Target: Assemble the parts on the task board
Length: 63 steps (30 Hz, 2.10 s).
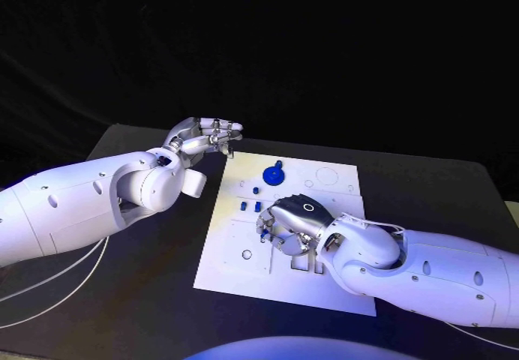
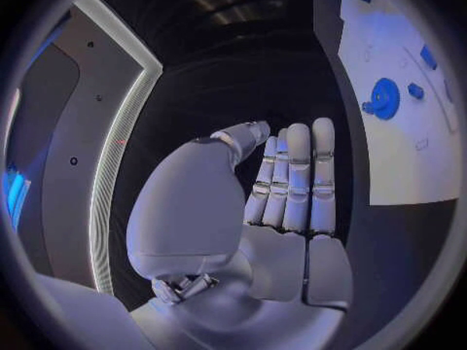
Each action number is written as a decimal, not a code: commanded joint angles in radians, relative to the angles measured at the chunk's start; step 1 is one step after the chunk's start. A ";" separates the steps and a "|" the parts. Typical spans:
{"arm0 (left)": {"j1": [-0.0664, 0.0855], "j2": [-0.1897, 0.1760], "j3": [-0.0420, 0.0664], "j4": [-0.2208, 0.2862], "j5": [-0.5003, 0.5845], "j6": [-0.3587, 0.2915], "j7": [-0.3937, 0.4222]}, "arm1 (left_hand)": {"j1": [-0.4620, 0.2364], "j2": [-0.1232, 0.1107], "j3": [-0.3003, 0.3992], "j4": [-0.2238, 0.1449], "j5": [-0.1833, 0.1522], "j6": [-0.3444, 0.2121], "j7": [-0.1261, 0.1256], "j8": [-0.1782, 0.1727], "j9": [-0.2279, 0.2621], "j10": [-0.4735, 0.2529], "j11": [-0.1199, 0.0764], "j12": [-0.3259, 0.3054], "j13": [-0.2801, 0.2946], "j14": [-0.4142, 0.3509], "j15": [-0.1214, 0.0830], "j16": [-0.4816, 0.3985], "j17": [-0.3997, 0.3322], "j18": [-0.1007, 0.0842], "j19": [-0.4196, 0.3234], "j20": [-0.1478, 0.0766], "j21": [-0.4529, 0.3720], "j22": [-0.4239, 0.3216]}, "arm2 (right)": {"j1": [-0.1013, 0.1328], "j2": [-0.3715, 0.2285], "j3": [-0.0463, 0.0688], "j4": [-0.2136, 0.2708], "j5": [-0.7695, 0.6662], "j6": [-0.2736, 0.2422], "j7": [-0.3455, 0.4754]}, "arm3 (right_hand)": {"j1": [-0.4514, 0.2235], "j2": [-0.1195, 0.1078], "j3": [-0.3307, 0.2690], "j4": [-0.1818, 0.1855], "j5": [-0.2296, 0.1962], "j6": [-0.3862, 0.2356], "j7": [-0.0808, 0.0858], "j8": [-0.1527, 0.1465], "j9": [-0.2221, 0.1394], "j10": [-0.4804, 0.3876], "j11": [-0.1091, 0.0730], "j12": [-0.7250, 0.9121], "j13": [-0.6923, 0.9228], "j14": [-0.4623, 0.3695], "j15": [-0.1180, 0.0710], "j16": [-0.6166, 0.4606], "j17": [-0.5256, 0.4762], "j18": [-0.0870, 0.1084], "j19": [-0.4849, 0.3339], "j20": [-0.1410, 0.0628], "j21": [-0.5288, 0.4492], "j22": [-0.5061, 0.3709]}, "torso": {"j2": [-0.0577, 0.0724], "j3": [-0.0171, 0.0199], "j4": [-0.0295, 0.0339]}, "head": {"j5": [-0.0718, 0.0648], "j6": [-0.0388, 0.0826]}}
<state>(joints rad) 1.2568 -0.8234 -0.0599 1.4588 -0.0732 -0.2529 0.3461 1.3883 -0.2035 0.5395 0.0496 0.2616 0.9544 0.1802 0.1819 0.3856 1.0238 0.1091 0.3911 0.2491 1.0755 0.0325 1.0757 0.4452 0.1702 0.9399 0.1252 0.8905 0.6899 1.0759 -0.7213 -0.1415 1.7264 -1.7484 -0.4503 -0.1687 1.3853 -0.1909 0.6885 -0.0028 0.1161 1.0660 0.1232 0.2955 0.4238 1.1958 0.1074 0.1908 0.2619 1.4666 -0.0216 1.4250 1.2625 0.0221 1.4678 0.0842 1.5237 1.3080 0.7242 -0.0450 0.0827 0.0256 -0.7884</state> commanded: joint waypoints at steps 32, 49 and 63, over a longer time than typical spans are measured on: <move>0.001 -0.002 0.000 -0.003 0.008 0.014 -0.003 | -0.002 0.006 -0.004 0.000 0.003 -0.011 0.001 -0.006 -0.001 -0.009 0.001 0.011 0.002 -0.005 0.004 -0.003 -0.002 0.013 0.007 0.004 -0.005 -0.002 | -0.003 0.002 -0.003 0.000 -0.011 0.076 0.007 | -0.013 -0.002 -0.006 -0.002 0.002 0.005 0.002 0.001 0.002 0.062 -0.058 -0.008 0.002 0.047 -0.004 -0.006 -0.002 -0.010 0.079 -0.006 -0.005 0.241 | -0.001 -0.0003 0.0001 | 0.003 -0.015; 0.002 -0.003 0.000 -0.003 0.008 0.014 -0.012 | -0.001 0.006 -0.004 0.000 0.003 -0.011 0.001 -0.005 -0.001 -0.009 0.001 0.012 0.002 -0.005 0.003 -0.003 -0.003 0.013 0.007 0.004 -0.006 -0.002 | -0.004 0.012 -0.006 -0.001 -0.041 0.102 -0.024 | -0.032 -0.003 -0.020 0.000 -0.008 -0.007 0.003 -0.006 0.002 0.053 -0.056 -0.019 0.003 0.045 -0.003 -0.011 -0.012 -0.007 0.074 -0.005 -0.016 0.237 | -0.001 -0.0002 0.0000 | -0.001 -0.018; 0.002 -0.004 0.000 -0.005 0.008 0.016 -0.018 | 0.000 0.006 -0.004 0.000 0.003 -0.012 0.001 -0.006 -0.001 -0.011 0.002 0.014 0.002 -0.005 0.004 -0.003 -0.004 0.014 0.008 0.004 -0.007 -0.003 | -0.003 -0.005 -0.006 0.007 -0.067 0.048 -0.056 | -0.101 -0.057 -0.061 0.025 0.022 -0.123 0.022 -0.082 -0.024 -0.054 -0.023 -0.090 -0.031 0.029 0.024 -0.040 -0.070 0.015 0.031 0.019 -0.114 0.197 | -0.001 0.0011 0.0000 | -0.007 -0.015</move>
<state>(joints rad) 1.2571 -0.8275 -0.0601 1.4534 -0.0704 -0.2523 0.3276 1.3884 -0.2036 0.5395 0.0496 0.2616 0.9471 0.1801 0.1822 0.3859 1.0204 0.1127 0.4006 0.2495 1.0755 0.0326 1.0757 0.4423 0.1703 0.9435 0.1289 0.8908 0.6880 1.0738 -0.7237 -0.1474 1.7280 -1.7880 -0.3822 -0.2040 1.2879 -0.2460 0.6345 0.0239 0.1337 0.9484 0.1445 0.2199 0.4005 1.1504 0.0840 0.1057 0.2314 1.4682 -0.0053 1.3901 1.1951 0.0221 1.4660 0.0936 1.4133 1.3078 0.7225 -0.0447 0.0825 0.0199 -0.8047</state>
